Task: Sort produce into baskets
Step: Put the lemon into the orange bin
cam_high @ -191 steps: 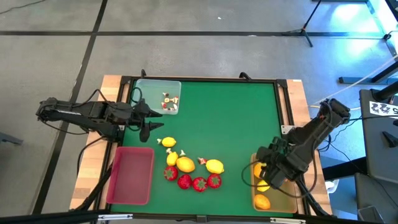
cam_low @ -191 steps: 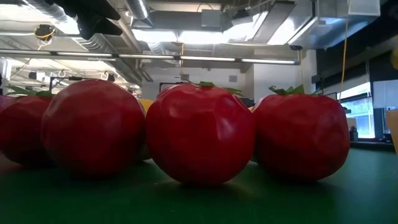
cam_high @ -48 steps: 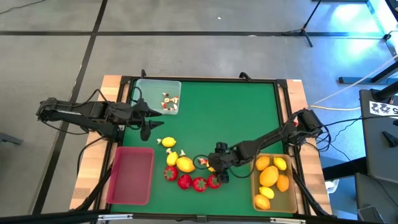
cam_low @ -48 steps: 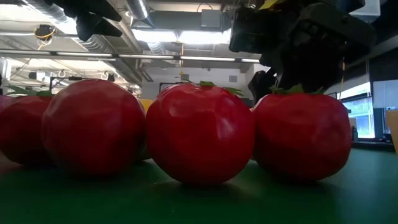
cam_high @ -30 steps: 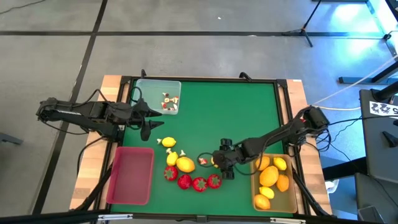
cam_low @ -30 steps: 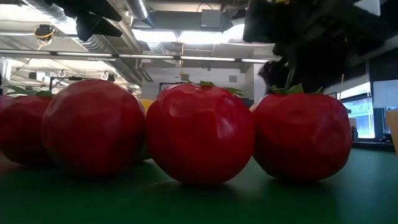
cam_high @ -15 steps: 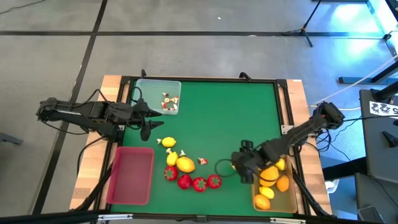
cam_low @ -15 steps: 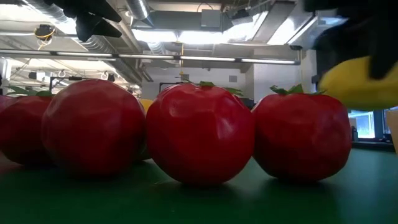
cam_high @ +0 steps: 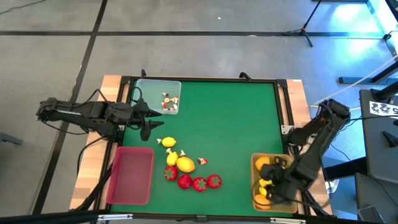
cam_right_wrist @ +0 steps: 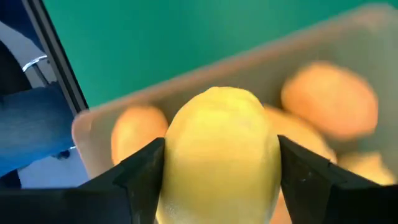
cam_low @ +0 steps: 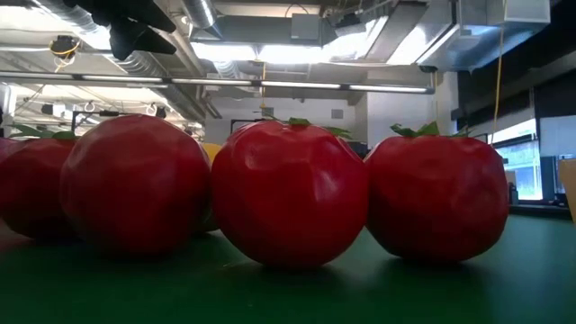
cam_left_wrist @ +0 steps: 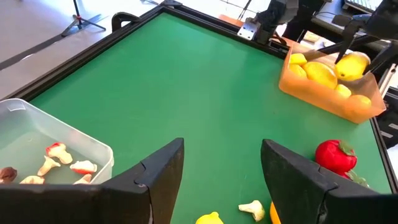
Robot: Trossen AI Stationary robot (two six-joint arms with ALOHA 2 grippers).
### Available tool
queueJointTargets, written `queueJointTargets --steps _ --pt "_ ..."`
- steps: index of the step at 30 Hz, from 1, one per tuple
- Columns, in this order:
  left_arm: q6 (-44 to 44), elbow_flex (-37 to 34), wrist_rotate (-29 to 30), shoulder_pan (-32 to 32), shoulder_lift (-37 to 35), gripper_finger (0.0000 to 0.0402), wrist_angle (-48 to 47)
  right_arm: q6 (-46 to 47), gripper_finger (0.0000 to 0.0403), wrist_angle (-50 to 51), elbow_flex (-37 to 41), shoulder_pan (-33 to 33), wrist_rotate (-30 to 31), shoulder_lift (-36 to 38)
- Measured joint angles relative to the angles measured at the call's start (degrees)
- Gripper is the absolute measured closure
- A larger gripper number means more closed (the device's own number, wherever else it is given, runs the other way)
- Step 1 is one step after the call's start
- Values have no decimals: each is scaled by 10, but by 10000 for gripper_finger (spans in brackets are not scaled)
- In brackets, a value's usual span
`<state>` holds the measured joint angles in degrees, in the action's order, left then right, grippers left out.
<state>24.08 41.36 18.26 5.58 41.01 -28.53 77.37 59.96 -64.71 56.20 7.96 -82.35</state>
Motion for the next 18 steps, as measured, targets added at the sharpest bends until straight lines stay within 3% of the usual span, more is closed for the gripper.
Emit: queueJointTargets --steps 12,18 --pt "0 0 0 0 0 193 0 288 151 7 0 125 31 -3" --pt "0 0 0 0 0 193 0 377 151 -4 0 164 36 -24"
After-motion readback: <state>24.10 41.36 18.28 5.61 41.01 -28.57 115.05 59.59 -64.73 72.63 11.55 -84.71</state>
